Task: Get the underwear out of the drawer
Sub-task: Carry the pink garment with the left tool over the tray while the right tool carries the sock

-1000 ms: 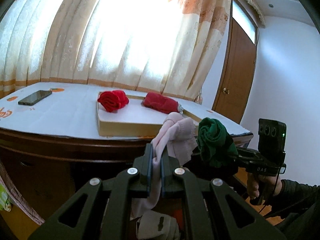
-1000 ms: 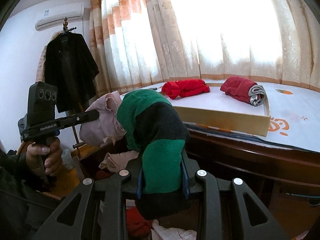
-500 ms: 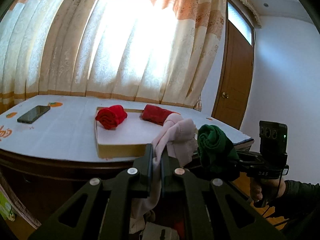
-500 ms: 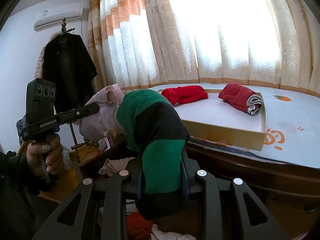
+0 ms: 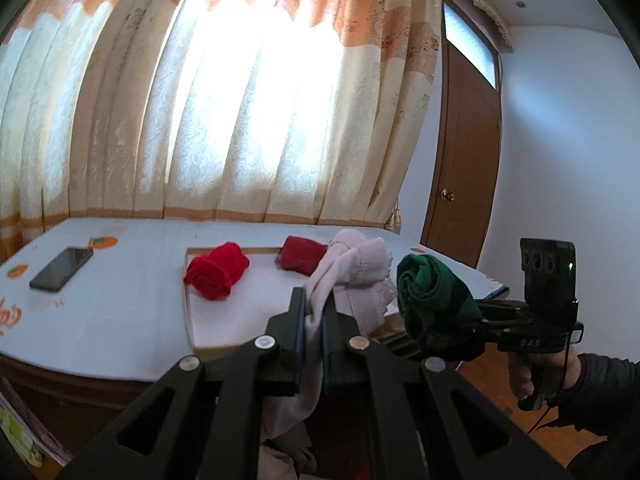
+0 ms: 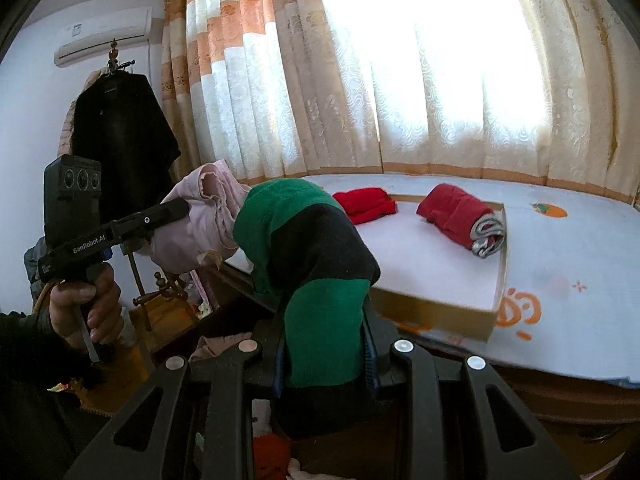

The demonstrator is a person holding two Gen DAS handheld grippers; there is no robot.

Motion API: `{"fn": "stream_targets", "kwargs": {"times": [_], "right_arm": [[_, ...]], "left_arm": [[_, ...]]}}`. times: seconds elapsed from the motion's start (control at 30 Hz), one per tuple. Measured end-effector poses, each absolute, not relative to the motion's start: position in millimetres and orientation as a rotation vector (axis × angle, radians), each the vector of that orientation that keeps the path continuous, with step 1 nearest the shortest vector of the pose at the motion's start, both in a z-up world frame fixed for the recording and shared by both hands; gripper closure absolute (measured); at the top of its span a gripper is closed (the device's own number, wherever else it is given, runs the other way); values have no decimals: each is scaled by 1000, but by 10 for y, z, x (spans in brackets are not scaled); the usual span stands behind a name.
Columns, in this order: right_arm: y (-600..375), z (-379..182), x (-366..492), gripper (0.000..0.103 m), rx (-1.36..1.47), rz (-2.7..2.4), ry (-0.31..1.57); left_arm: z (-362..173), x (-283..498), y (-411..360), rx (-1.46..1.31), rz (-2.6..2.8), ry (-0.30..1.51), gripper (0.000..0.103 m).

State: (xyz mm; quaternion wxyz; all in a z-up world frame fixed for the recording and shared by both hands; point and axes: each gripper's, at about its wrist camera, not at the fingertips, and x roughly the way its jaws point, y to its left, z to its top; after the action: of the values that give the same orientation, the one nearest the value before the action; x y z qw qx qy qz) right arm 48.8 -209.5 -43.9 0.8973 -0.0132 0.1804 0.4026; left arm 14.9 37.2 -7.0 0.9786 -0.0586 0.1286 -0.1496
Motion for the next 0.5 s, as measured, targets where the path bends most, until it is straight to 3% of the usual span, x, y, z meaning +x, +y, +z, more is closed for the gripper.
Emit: {"fn": "stream_targets", "kwargs": {"times": [0.5], "right_arm": [[-2038,21,839,71,-30,769,433]], "left_arm": [[234,658,458,-152,-295,292,99]]}}
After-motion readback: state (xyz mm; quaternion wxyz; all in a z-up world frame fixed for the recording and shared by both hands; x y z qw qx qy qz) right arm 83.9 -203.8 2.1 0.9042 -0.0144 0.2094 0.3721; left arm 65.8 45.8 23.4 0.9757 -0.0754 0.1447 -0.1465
